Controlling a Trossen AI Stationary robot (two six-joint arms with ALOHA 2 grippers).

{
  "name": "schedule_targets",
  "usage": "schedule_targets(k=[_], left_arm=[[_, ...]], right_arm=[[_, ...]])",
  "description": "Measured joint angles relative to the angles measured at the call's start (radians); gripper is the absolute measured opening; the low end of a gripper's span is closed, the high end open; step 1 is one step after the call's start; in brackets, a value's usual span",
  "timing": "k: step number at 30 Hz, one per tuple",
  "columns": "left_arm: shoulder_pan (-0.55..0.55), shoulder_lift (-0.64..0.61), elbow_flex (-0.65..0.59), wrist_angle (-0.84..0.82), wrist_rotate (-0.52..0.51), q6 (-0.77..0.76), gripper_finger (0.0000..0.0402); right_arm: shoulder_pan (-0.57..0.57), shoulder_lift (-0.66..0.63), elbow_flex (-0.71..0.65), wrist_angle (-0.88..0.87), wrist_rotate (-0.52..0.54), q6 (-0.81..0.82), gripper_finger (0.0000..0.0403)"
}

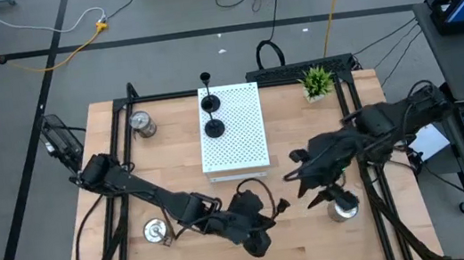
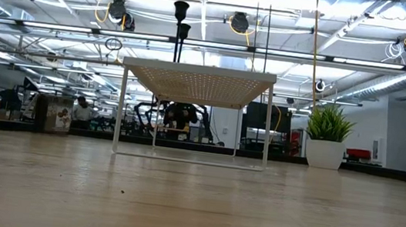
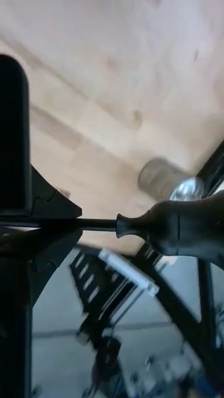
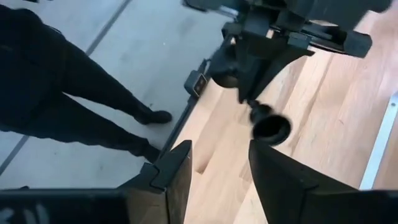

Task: Pick & Place candle stick holders
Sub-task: Put the black candle holder on the shelf aligned with the other black candle holders

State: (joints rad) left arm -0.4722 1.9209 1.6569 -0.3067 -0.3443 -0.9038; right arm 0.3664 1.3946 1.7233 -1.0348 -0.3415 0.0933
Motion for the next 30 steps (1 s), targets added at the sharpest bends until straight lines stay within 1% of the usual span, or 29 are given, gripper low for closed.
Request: schedule_targets(k=[3,6,8,12,14,16,19,22,25,30], left_arm=[[-0.022,-0.006,0.0,0.005,-0.15,0.004,0.0013],[-0.051,-0.025,0.001,-0.006,-0.344,0.006,0.0013],[-0.077,-0.035,0.002,-0.01,-0.491,0.021,0.0013],[-0.127,-0.056,0.002,-0.026,-0.75,0.058,0.0013],[-0.153,-0.069,0.002,-0.071,-0.897,0.067,0.0013],[-0.161,-0.072,0.002,-0.108,-0.994,0.053,0.0013],[-0.173,-0.069,0.002,-0.168,-1.103,0.029,0.0013],[-0.17,-0.071,0.002,-0.239,-1.175,0.002,0.0013],[-0.153,-0.071,-0.008,-0.354,-1.202,-0.057,0.0013],[-0.107,-0.07,-0.028,-0.519,-1.222,-0.242,0.0013]], right_arm=[[0.003,-0.052,0.0,-0.016,0.003,0.0,0.0146],[0.011,-0.11,-0.028,-0.021,0.038,0.001,0.0144],[0.021,-0.146,-0.052,-0.025,0.085,0.009,0.0144],[0.05,-0.232,-0.124,-0.021,0.169,0.053,0.0144],[0.064,-0.273,-0.169,0.01,0.2,0.078,0.0144],[0.08,-0.313,-0.221,0.052,0.215,0.107,0.0144],[0.097,-0.37,-0.297,0.13,0.214,0.139,0.0144],[0.112,-0.417,-0.366,0.197,0.214,0.171,0.0144],[0.125,-0.453,-0.423,0.241,0.214,0.199,0.0144],[0.147,-0.494,-0.487,0.26,0.215,0.239,0.0144]])
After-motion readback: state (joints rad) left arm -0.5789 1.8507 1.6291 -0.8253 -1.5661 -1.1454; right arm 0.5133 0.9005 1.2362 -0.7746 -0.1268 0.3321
